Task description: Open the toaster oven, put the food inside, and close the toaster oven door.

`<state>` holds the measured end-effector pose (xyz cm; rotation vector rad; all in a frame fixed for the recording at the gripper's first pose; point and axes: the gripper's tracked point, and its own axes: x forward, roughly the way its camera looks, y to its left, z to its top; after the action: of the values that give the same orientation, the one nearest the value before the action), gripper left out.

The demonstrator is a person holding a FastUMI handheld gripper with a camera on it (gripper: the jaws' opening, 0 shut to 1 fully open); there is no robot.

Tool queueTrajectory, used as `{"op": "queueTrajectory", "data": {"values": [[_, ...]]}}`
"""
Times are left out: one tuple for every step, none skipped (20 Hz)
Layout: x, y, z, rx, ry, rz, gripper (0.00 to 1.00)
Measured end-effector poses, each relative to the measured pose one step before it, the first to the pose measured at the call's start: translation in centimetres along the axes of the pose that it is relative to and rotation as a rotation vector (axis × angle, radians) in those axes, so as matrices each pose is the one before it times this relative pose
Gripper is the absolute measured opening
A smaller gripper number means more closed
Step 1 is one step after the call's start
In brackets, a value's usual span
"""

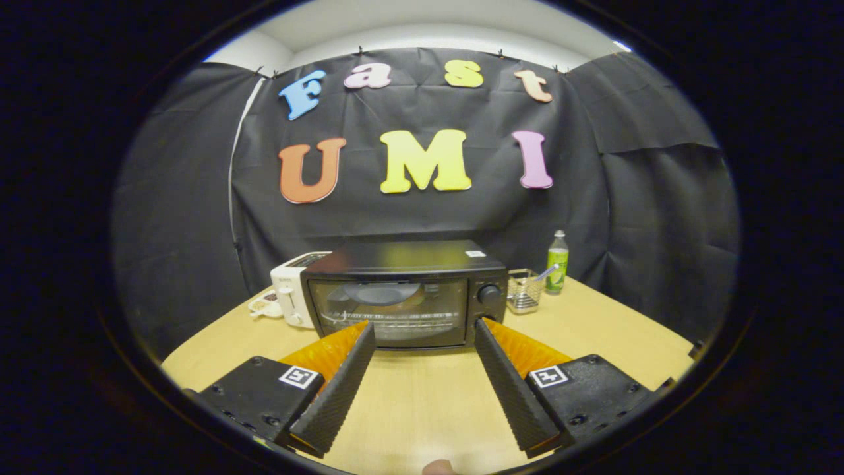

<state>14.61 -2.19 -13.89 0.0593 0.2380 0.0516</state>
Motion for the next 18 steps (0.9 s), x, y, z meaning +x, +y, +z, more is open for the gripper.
{"op": "queueTrajectory", "data": {"values": [[-0.893, -0.907, 0.998, 0.0052, -0.0071, -0.01343, 1.0], [-1.026, -0.454, 1.148, 0.00829, -0.00957, 0.00217, 1.0], [-1.058, -0.284, 1.339, 0.00724, -0.01745, 0.00931, 1.0], [-0.965, -0.388, 1.389, 0.00211, -0.01923, 0.00409, 1.0], [-0.851, -0.728, 1.223, -0.00383, -0.01242, -0.00612, 1.0], [-0.911, -0.671, 1.264, -0.00313, -0.01459, -0.01333, 1.0], [-0.925, -0.65, 1.055, -0.00269, -0.00574, -0.01533, 1.0], [-0.84, -0.306, 1.08, 0.00124, -0.01016, -0.01033, 1.0], [-0.935, -0.026, 1.054, 0.00312, -0.00771, -0.00077, 1.0], [-0.829, 0.319, 1.051, 0.00731, -0.00985, 0.01002, 1.0], [-0.904, 0.355, 0.967, 0.00679, -0.00768, 0.01057, 1.0], [-0.866, 0.405, 0.989, 0.00231, -0.01008, 0.00894, 1.0], [-0.595, 0.246, 0.97, -0.0077, -0.01165, 0.00597, 1.0], [-0.597, 0.194, 0.88, -0.01688, -0.01656, -0.0035, 1.0], [-0.395, 0.178, 0.768, -0.01822, -0.01811, -0.00836, 1.0], [-0.461, 0.334, 0.593, -0.01891, -0.01242, -0.00865, 1.0], [-0.488, 0.569, 0.561, -0.01626, -0.01522, -0.00214, 1.0], [-0.326, 0.587, 0.504, -0.0128, -0.01822, -0.00294, 1.0]]}}
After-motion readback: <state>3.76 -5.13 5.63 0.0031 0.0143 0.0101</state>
